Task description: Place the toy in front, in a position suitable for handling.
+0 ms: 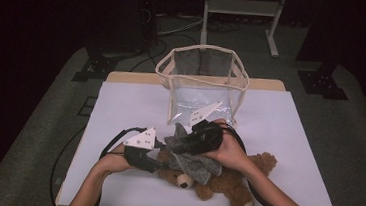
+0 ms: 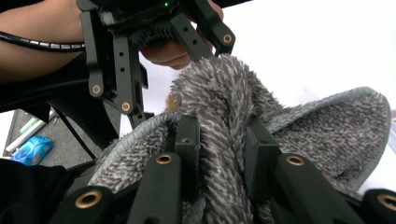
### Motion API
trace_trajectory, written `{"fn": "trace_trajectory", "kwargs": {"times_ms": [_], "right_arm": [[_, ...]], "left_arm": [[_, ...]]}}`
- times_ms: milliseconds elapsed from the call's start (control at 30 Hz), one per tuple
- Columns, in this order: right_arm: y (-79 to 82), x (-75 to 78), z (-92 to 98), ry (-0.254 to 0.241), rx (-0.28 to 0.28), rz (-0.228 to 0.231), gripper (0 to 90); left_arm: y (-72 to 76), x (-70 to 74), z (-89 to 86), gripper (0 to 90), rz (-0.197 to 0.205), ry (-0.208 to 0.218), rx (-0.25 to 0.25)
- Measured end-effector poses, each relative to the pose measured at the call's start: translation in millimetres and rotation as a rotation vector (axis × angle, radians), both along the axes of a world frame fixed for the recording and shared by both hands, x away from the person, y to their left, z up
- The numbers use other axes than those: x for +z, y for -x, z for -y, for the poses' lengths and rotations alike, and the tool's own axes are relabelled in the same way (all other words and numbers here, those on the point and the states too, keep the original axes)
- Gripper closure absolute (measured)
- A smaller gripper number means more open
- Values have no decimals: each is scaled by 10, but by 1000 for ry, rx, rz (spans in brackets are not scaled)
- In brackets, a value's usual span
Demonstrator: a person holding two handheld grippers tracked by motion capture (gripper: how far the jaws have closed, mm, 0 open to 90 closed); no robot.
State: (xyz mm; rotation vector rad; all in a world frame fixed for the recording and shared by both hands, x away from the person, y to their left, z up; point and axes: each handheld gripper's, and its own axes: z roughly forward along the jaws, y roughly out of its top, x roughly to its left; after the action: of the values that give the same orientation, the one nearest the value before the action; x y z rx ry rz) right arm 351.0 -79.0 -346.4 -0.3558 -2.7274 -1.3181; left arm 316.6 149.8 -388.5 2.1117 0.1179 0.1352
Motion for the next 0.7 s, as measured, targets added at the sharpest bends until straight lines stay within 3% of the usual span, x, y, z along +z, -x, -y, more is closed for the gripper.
{"fn": "trace_trajectory", "kwargs": {"times_ms": [400, 700], "right_arm": [[35, 8, 428, 69, -75, 25, 702], [79, 52, 751, 33, -129, 20, 701]], "left_arm": [[-7, 2, -5, 467, 16, -17, 3], [-4, 10, -1, 467, 22, -23, 3]]}}
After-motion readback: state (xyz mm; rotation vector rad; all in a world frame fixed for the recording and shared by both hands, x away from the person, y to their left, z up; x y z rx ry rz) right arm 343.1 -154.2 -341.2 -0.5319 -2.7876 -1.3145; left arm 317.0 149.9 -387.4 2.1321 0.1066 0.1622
